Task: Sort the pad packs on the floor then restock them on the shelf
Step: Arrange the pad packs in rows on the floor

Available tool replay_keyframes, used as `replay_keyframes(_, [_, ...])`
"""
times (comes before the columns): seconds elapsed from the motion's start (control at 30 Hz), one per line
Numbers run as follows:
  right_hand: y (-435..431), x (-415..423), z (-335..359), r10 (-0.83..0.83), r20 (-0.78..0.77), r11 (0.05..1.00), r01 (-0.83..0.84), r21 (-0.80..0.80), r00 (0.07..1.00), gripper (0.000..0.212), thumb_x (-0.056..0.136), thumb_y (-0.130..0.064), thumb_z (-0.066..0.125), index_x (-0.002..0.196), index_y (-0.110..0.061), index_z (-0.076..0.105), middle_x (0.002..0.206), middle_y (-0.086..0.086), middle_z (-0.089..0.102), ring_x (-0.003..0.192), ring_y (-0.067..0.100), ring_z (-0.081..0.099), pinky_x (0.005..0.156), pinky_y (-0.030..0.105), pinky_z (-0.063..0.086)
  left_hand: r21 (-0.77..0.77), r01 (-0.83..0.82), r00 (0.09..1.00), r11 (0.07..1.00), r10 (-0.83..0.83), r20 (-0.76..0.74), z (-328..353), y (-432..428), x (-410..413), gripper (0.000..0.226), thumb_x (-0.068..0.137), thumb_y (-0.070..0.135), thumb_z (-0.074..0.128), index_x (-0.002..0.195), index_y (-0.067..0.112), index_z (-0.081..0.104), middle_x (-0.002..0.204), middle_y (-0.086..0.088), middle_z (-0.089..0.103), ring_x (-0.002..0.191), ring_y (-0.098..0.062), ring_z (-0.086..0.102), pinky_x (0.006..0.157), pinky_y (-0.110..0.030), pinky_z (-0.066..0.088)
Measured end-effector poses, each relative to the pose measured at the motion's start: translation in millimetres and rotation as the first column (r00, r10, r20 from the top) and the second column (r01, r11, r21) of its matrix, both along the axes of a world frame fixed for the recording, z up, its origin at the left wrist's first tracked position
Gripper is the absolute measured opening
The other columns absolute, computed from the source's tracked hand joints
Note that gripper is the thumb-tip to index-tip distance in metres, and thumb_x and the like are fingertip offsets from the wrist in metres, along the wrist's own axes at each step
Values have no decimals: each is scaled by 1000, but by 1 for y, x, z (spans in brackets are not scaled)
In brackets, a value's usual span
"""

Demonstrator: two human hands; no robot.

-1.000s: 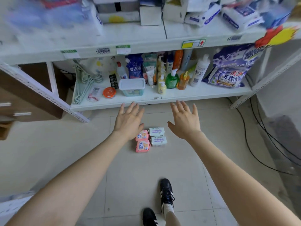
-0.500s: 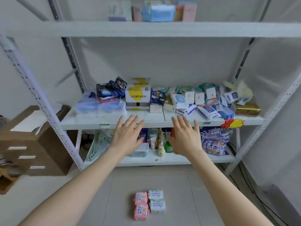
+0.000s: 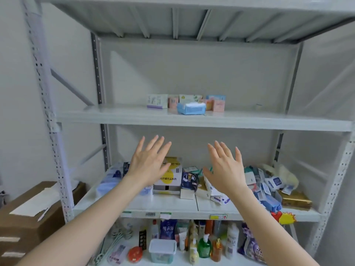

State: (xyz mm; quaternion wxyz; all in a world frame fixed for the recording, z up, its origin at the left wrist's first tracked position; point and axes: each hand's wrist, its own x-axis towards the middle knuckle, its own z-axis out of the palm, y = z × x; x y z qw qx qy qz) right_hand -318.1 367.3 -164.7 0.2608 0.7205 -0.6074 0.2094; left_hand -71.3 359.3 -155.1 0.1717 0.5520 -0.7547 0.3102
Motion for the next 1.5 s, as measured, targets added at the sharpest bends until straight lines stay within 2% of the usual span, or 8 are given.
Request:
replay_keyframes(0.3, [-45, -27, 47, 5, 27, 996, -2, -89, 1000, 71, 93, -55, 40, 152, -22, 16, 161, 3, 17, 148, 21, 14, 118, 51, 6, -83, -4, 1000, 997, 2, -23, 57, -49, -21, 70, 95, 61, 27, 153, 26, 14, 162, -1, 14, 149, -19, 8, 120, -50, 1])
replay_keyframes(0.57, [-111, -61, 84, 27, 37, 988, -21, -150, 999, 68, 92, -52, 44, 149, -21, 24, 158, 2, 25, 146, 21, 21, 117, 51, 12, -122, 53, 981, 991, -75, -180, 97, -111, -56, 67, 94, 58, 38, 152, 28, 20, 160, 3, 21, 148, -17, 14, 119, -47, 7])
replay_keyframes(0.7, [-152, -73, 97, 40, 95, 987, -24, -160, 995, 69, 92, -54, 45, 149, -21, 26, 157, 1, 28, 145, 19, 22, 116, 49, 16, -125, 137, 945, 983, -168, -281, 119, -152, -69, 66, 92, 55, 47, 148, 25, 30, 155, 5, 32, 144, -16, 23, 118, -45, 18])
replay_keyframes(0.83, [-196, -84, 109, 56, 198, 987, -24, -160, 979, 67, 91, -54, 47, 147, -23, 29, 156, -1, 31, 144, 20, 24, 116, 47, 19, -56, 226, 890, 972, -230, -395, 146, -204, -86, 70, 87, 57, 56, 145, 25, 35, 146, 2, 46, 134, -22, 39, 108, -36, 31])
replay_keyframes(0.93, [-228, -94, 116, 79, 309, 986, -29, -164, 948, 65, 89, -52, 52, 144, -22, 35, 150, 0, 40, 139, 22, 34, 112, 46, 26, 47, 273, 837, 961, -213, -504, 163, -248, -99, 78, 80, 63, 61, 145, 27, 36, 147, 2, 46, 134, -23, 42, 106, -38, 39])
replay_keyframes(1.13, [-301, -123, 137, 66, 426, 996, -31, -88, 902, 69, 85, -55, 55, 143, -24, 35, 143, -1, 47, 130, 24, 41, 101, 43, 33, 167, 327, 801, 930, -180, -570, 189, -338, -123, 88, 74, 62, 70, 145, 21, 37, 143, -5, 49, 129, -24, 48, 99, -32, 38])
replay_keyframes(1.3, [-363, -143, 158, 46, 473, 998, -62, 18, 880, 78, 80, -62, 58, 144, -26, 32, 142, 2, 48, 129, 27, 43, 98, 44, 40, 258, 337, 802, 906, -132, -583, 197, -406, -141, 91, 71, 60, 74, 145, 22, 36, 142, -7, 49, 125, -24, 50, 91, -29, 37])
replay_keyframes(1.5, [-436, -147, 178, 65, 558, 962, -201, 186, 827, 91, 70, -62, 69, 143, -20, 33, 134, 4, 52, 121, 25, 50, 92, 39, 46, 437, 230, 896, 870, -14, -444, 202, -474, -155, 88, 74, 57, 73, 145, 18, 38, 146, -5, 45, 129, -24, 47, 104, -33, 39])
